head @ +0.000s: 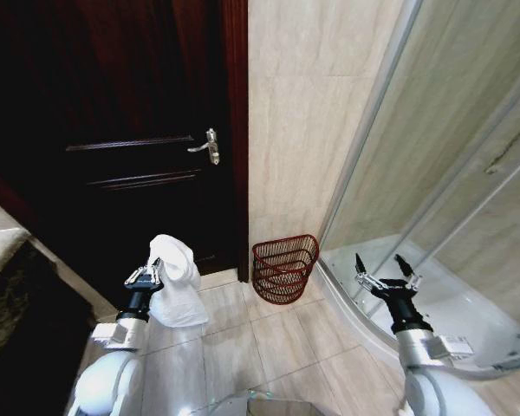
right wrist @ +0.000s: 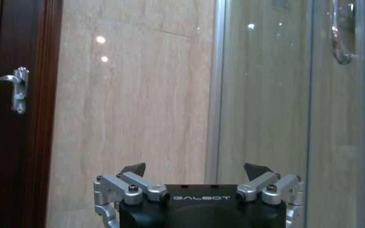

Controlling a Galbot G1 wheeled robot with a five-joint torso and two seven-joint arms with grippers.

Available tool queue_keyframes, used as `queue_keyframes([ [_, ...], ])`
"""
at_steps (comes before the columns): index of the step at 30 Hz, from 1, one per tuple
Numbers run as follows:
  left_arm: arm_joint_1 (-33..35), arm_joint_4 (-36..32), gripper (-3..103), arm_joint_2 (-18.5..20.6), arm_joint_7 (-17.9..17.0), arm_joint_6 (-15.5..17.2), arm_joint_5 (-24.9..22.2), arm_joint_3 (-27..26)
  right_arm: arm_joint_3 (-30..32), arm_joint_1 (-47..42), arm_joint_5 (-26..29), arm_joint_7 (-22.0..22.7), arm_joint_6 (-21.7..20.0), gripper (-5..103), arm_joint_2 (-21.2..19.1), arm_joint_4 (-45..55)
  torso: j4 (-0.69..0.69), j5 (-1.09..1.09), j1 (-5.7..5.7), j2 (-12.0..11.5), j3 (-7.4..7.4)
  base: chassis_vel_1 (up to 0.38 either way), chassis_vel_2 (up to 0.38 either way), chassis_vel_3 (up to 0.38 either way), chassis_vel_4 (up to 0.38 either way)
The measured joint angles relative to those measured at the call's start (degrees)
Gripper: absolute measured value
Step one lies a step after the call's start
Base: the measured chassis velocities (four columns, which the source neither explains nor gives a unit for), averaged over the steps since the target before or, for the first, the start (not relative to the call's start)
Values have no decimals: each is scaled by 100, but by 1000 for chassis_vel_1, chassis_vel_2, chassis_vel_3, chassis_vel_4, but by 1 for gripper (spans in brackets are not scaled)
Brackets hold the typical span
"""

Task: Discard the used towel into the hamper.

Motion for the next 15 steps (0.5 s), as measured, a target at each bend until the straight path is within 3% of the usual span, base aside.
queue_keyframes([
  [15,-43,60,2,-11,8,14,15,8,0,-4,0,1,1,100,13,-32,0,0,-169,-382,-212,0,0,0,0],
])
